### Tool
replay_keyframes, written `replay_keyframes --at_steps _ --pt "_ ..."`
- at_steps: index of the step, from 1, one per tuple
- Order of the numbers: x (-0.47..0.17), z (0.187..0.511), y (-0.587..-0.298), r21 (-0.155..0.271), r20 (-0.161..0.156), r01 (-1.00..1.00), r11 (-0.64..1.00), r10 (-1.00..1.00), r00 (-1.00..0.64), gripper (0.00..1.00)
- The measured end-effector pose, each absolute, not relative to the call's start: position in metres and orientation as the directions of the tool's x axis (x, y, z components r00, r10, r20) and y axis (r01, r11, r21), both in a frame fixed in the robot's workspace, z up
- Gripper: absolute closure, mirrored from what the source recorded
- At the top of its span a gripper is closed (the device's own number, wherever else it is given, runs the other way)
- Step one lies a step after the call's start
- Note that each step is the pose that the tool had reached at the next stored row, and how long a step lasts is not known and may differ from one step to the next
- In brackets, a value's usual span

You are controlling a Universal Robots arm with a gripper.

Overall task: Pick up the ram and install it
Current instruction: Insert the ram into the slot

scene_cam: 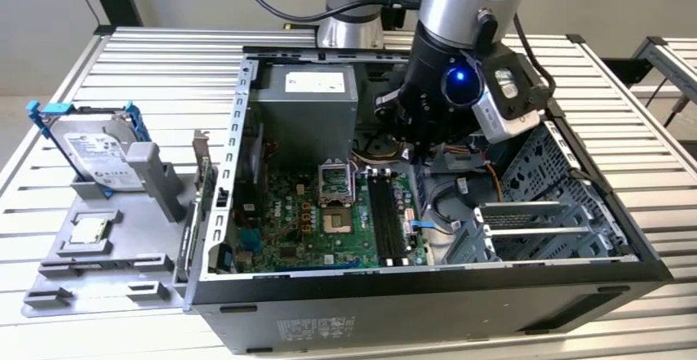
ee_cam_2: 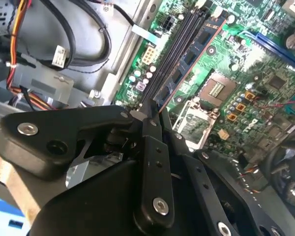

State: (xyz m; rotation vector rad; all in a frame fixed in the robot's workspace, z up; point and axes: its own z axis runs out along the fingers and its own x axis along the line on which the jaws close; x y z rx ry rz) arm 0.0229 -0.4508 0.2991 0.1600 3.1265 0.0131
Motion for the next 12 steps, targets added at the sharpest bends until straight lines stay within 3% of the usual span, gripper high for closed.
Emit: replay_keyframes --at_steps 12 --pt "0.020 0.281 -0.451 0.010 -0.008 0.095 0.995 0.096 -0.995 1.00"
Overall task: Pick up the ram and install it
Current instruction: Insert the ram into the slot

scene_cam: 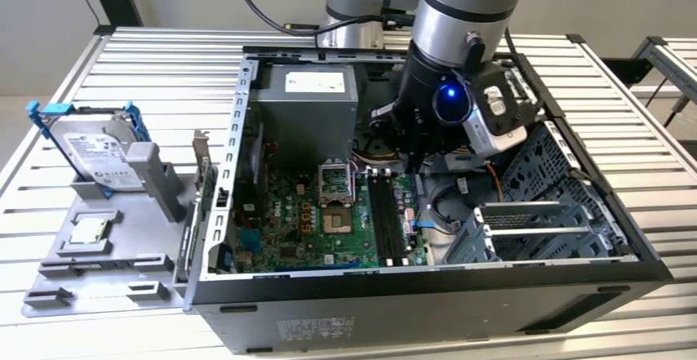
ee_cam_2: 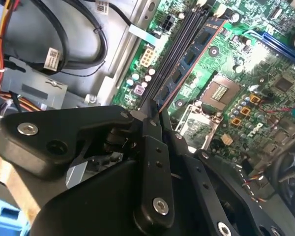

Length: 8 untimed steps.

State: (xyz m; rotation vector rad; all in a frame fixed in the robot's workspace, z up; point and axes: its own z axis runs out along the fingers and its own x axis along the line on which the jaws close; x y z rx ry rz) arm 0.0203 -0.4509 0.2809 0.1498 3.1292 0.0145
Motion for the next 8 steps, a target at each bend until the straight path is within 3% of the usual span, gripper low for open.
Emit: replay_keyframes --at_steps 8 --pt "0.019 0.266 -0.451 0.010 -0.008 0.078 0.997 0.078 -0.997 1.00"
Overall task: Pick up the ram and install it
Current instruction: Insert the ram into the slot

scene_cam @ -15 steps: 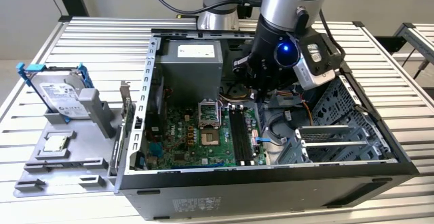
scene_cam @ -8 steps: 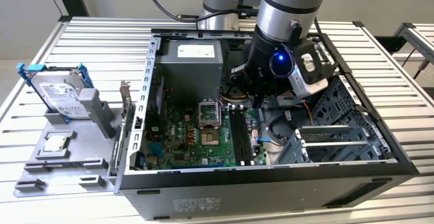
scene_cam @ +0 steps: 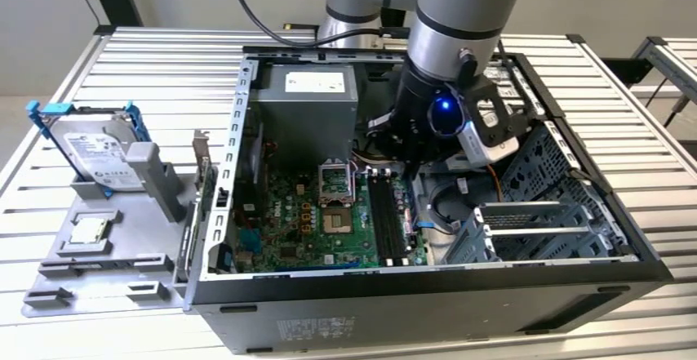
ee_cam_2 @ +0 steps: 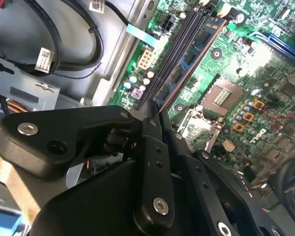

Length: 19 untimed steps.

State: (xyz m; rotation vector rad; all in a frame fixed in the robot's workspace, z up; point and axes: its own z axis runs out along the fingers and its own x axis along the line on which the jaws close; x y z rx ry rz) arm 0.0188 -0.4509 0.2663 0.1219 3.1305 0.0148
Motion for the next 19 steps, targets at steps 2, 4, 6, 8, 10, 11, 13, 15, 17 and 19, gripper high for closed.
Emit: replay_keyframes --at_steps 2,4,6,8,10,11,13,15,17,19 --pt "0.019 0.262 -0.451 0.010 -0.008 0.068 0.998 0.068 -0.998 1.00" --pt "0.019 0.259 -0.451 0.010 -0.008 0.061 0.998 0.061 -0.998 1.00" --pt "0.019 0.255 -0.452 0.010 -0.008 0.055 0.998 0.055 -0.998 1.00" --pt "0.019 0.252 -0.453 0.010 -0.008 0.051 0.999 0.051 -0.999 1.00" --pt "0.019 0.248 -0.456 0.010 -0.008 0.049 0.999 0.049 -0.999 1.00" --pt "0.019 0.246 -0.456 0.010 -0.008 0.048 0.999 0.049 -0.999 1.00" --pt "0.019 0.243 -0.457 0.010 -0.009 0.047 0.999 0.047 -0.999 1.00" --pt "0.019 0.239 -0.457 0.010 -0.009 0.046 0.999 0.046 -0.999 1.00" --pt "0.019 0.236 -0.457 0.010 -0.008 0.046 0.999 0.046 -0.999 1.00" --pt "0.018 0.232 -0.457 0.010 -0.008 0.046 0.999 0.046 -0.999 1.00"
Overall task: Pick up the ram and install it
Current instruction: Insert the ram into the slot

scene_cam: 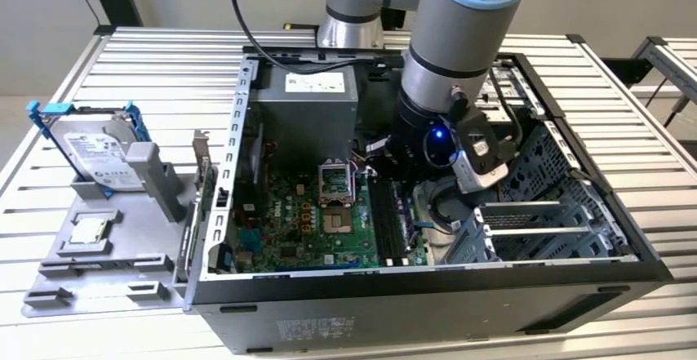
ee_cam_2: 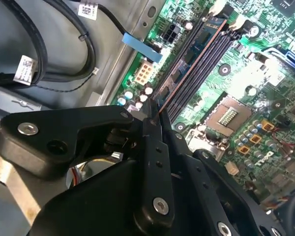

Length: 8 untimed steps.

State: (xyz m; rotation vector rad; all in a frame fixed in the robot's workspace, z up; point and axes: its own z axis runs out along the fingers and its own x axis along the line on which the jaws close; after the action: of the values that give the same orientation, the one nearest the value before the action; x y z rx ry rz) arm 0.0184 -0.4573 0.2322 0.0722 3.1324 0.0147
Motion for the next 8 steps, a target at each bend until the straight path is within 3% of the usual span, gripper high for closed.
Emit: replay_keyframes --at_steps 8 --pt "0.0141 0.2213 -0.4576 0.009 -0.001 0.044 0.999 0.044 -0.999 1.00"
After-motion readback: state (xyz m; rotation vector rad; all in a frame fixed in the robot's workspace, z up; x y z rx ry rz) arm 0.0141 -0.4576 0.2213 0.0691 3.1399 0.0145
